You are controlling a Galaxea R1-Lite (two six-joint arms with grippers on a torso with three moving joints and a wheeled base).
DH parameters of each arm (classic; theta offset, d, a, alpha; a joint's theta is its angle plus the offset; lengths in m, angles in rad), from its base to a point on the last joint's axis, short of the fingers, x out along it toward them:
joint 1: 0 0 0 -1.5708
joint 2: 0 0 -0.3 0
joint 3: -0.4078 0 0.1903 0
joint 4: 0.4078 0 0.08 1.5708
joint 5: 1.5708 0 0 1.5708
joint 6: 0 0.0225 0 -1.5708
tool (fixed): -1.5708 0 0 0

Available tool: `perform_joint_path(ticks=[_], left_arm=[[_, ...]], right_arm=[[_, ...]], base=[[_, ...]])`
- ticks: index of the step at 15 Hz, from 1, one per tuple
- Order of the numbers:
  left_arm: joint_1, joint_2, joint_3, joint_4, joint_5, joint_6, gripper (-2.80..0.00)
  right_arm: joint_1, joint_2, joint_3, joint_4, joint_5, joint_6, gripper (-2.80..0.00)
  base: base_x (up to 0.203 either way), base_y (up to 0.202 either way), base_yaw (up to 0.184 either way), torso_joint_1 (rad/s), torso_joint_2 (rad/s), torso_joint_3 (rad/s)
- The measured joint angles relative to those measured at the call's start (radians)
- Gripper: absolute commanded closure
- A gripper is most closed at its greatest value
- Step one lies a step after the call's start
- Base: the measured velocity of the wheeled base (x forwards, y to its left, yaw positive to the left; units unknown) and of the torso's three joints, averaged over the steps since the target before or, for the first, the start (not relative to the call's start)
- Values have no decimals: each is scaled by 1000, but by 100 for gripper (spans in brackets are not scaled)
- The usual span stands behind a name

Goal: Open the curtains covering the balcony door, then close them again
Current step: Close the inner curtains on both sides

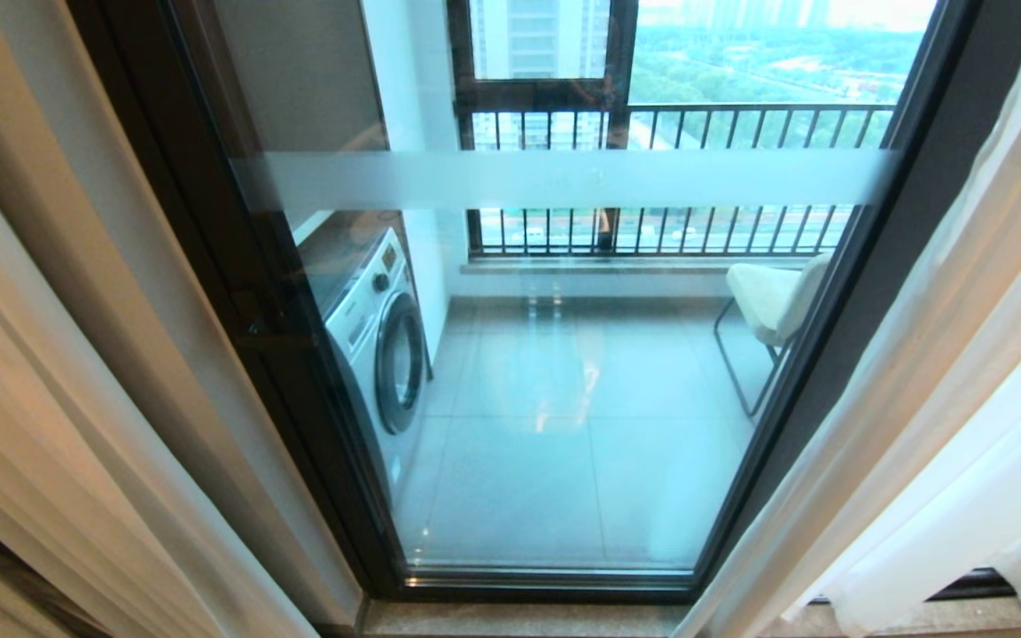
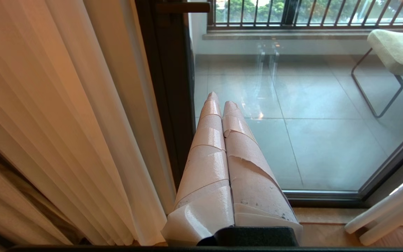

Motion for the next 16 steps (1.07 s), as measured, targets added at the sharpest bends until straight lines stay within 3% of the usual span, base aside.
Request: perform_joint_path(ticks=[9,10,16], left_arm=[[0,0,0,0,0,0,0],[0,0,0,0,0,0,0],[0,0,0,0,0,0,0]], right_arm=[[-16,-30,0,2,-3,-7,-280],[-18,-31,0,4,-3,-9,0],[-51,-43,0,13,8,-6,0]], base=[[0,0,0,0,0,0],[0,0,0,0,0,0],[0,0,0,0,0,0]])
